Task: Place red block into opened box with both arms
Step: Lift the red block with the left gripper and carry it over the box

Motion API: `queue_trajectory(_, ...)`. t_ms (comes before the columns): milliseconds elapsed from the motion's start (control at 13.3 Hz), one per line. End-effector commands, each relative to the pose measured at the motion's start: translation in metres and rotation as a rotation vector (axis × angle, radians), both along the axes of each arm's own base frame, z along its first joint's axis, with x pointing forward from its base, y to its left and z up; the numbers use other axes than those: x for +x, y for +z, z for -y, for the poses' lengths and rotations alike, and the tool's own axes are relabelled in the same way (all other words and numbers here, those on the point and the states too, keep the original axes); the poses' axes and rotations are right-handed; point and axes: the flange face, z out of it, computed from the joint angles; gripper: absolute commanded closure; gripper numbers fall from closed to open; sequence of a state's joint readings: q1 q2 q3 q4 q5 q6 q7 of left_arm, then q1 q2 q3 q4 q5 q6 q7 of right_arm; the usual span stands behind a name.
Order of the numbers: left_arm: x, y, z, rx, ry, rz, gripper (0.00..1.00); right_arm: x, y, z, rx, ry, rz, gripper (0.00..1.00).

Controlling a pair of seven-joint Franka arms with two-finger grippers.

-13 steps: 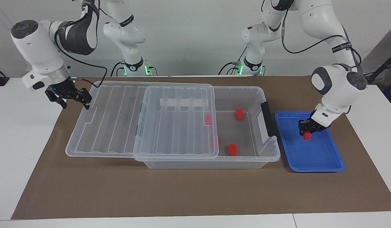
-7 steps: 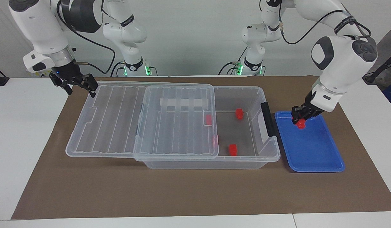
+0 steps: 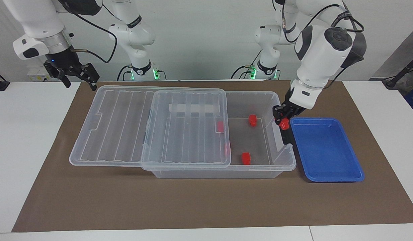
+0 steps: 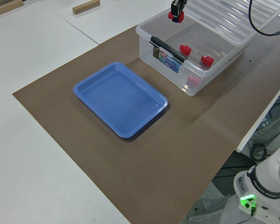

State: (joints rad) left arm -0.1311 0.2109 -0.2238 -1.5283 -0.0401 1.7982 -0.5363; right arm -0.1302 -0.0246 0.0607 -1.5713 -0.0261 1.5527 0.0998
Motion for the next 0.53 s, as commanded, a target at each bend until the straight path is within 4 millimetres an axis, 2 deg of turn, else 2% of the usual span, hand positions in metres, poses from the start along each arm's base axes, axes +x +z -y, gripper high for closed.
queue_trajectory(0, -0.039, -0.062, 0.022, 0.008, -0.020, 0.073, 0.93, 0.004, 0.001, -0.008, -0.011, -0.031, -0.010, 0.00)
queue_trajectory(75, -0.052, -0.089, 0.027, 0.000, -0.031, 0.108, 0.93, 0.004, 0.000, -0.013, -0.011, -0.036, -0.012, 0.00)
queue_trajectory(150, -0.056, -0.106, 0.029, -0.003, -0.037, 0.123, 0.93, 0.004, -0.001, -0.014, -0.011, -0.051, -0.016, 0.00)
queue_trajectory(225, -0.055, -0.115, 0.032, 0.013, -0.052, 0.123, 0.93, 0.004, -0.003, -0.015, -0.003, -0.064, -0.014, 0.00)
queue_trajectory(375, -0.061, -0.140, 0.052, 0.080, -0.131, 0.113, 0.93, 0.002, -0.009, -0.018, 0.001, -0.070, -0.012, 0.00)
queue_trajectory(450, -0.059, -0.152, 0.053, 0.106, -0.142, 0.109, 0.93, 0.002, -0.011, -0.019, 0.000, -0.068, -0.012, 0.00)
